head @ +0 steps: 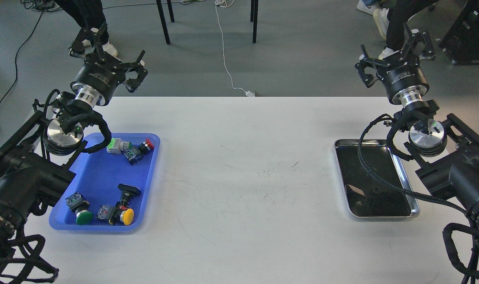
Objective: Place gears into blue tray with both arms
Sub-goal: 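Raise the right gripper and move it over the steel tray, then lower the right gripper into the steel tray and grasp a small black piece, then carry the black piece with the right gripper toward the table center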
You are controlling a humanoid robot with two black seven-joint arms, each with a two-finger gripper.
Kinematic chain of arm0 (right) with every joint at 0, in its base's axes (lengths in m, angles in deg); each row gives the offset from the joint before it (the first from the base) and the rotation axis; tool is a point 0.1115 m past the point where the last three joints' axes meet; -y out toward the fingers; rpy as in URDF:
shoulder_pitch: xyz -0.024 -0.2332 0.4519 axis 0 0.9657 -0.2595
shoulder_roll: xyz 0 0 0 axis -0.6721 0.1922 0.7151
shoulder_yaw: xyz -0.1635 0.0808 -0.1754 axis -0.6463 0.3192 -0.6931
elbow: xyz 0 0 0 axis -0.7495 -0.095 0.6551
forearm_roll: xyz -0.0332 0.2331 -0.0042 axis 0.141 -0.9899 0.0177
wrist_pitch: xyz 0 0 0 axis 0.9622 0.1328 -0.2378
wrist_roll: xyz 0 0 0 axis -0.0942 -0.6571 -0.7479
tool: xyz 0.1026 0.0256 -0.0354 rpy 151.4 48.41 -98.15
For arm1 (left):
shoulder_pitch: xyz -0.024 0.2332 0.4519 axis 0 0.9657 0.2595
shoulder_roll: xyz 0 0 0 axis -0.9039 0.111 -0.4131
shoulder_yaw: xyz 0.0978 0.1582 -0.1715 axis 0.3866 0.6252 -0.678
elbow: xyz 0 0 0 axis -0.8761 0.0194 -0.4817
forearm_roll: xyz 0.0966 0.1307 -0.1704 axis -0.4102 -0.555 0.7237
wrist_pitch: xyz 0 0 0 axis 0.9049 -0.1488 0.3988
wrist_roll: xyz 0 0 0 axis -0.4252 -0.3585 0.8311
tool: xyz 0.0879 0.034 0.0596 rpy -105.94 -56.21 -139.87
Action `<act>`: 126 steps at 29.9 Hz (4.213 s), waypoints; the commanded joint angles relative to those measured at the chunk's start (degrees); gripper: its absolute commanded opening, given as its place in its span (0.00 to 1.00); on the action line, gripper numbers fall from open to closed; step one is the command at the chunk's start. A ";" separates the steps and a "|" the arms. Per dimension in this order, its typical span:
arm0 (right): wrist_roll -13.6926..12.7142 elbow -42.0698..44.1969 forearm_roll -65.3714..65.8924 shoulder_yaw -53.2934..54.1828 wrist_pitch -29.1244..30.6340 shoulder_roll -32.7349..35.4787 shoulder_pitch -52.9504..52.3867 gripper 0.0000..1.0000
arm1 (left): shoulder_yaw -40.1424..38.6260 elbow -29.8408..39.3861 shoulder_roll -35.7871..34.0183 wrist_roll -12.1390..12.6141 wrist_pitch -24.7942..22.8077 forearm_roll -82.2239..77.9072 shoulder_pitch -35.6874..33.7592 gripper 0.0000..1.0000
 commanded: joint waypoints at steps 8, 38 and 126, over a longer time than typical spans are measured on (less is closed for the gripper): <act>0.00 -0.53 0.52 -1.87 0.76 2.27 -0.84 1.00 | 0.00 -0.29 -0.54 -0.14 0.58 0.00 -0.07 0.98; -0.53 -19.14 11.84 -93.69 -0.11 5.19 -60.06 0.99 | -1.32 0.41 -9.07 -0.23 -0.04 0.08 -0.42 0.98; 5.10 -29.36 71.19 -128.70 -26.83 8.44 -42.15 0.16 | -0.26 0.32 -9.59 -0.14 -0.39 -0.09 1.16 0.98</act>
